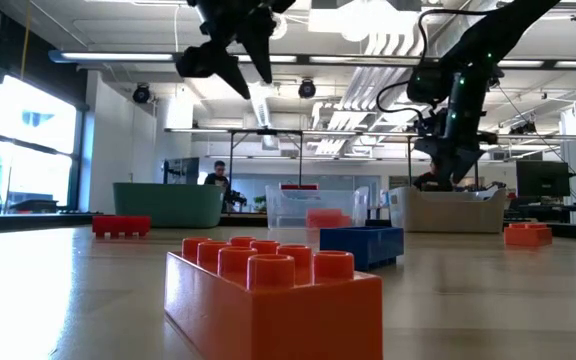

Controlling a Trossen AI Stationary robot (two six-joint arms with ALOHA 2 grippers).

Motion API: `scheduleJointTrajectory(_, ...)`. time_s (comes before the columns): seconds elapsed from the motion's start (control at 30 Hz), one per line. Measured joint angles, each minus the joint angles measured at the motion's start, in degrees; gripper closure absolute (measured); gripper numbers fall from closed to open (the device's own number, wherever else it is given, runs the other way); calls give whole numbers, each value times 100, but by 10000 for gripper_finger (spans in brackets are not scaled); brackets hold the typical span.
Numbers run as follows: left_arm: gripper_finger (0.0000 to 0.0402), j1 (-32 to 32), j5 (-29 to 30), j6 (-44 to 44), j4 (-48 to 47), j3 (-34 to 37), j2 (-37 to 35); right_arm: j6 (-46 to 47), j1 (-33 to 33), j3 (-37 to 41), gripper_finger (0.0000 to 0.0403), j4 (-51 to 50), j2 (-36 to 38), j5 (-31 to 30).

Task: Sort & place blocks by color
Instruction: Put the red game piece into the gray bin, then put the blue game piece into the green bin

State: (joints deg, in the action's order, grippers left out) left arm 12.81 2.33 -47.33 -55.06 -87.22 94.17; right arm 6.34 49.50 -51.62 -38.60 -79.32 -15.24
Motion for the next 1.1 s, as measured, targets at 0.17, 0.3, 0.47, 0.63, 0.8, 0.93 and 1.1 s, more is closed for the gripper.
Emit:
scheduleJointTrajectory(0.17,229,-303,2,-74,-73,0,0,488,-2,0,198,-178,227,466)
scheduleJointTrajectory(0.3,229,-479,151,-67,-84,2,0,797,-42,0,197,-334,611,492)
scheduleJointTrajectory(0.47,229,-605,328,114,-191,2,0,1358,-305,-4,197,-582,1225,511)
scheduleJointTrajectory(0.63,229,-689,477,193,-259,2,0,1907,-833,-4,197,-828,1727,548)
scheduleJointTrajectory(0.8,229,-780,719,-1,-156,2,0,2618,-1541,-4,197,-1165,1958,474)
scheduleJointTrajectory(0.93,229,-928,736,-350,-104,4,0,3197,-2128,-4,197,-1338,1975,469)
scheduleJointTrajectory(1.1,229,-1134,737,-553,-101,4,2,3771,-2803,-4,197,-1352,1975,333)
